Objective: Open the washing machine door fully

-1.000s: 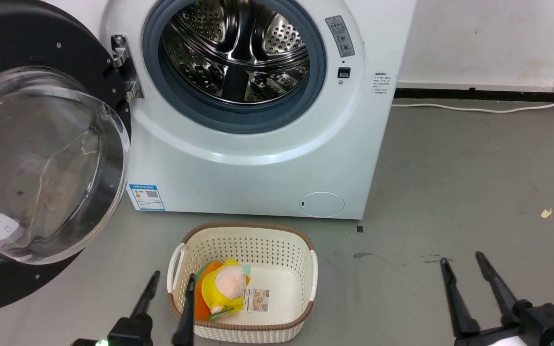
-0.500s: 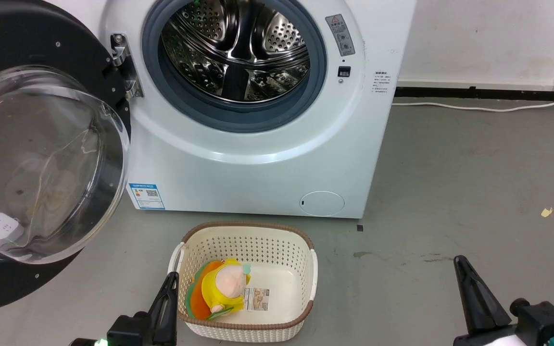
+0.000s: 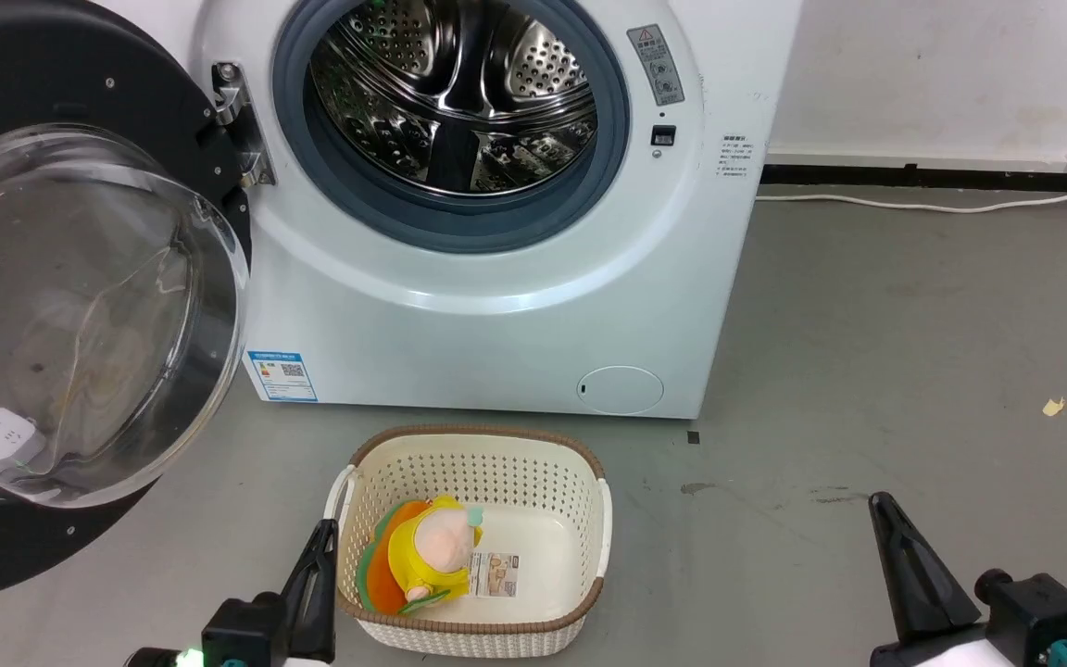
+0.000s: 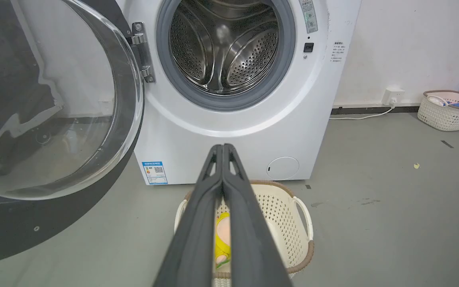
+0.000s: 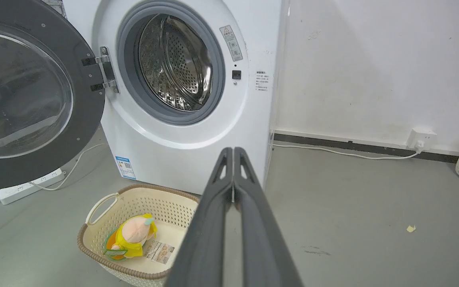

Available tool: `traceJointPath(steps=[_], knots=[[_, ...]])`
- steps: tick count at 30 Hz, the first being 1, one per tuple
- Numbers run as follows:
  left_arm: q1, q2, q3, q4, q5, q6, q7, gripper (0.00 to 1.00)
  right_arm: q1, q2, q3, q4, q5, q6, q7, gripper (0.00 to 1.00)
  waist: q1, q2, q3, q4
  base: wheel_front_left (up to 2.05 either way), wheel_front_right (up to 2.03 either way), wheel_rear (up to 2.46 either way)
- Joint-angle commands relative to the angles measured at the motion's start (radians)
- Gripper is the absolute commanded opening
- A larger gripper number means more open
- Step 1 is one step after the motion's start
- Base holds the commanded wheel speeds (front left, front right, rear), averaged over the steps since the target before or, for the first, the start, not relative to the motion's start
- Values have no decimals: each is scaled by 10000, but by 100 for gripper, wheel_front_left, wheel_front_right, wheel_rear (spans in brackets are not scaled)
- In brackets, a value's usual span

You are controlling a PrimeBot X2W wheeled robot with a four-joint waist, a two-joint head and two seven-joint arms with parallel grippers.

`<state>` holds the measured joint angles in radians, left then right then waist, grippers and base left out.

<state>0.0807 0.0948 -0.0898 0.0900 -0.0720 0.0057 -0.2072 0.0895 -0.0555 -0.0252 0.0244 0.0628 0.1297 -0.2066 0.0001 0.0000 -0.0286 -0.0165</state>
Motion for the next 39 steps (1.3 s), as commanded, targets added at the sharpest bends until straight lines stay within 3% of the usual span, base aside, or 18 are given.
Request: traceJointPath(steps=[1, 39], knots=[[-130, -40, 18, -71, 82, -12, 70, 0, -149, 11, 20, -44, -68, 2, 55, 0, -1, 0, 5, 3, 0, 0, 0], [-399, -202, 369, -402, 336, -30, 867, 0, -446, 28, 113, -124, -291, 5, 856, 0, -1, 0, 117, 68, 0, 0, 0]])
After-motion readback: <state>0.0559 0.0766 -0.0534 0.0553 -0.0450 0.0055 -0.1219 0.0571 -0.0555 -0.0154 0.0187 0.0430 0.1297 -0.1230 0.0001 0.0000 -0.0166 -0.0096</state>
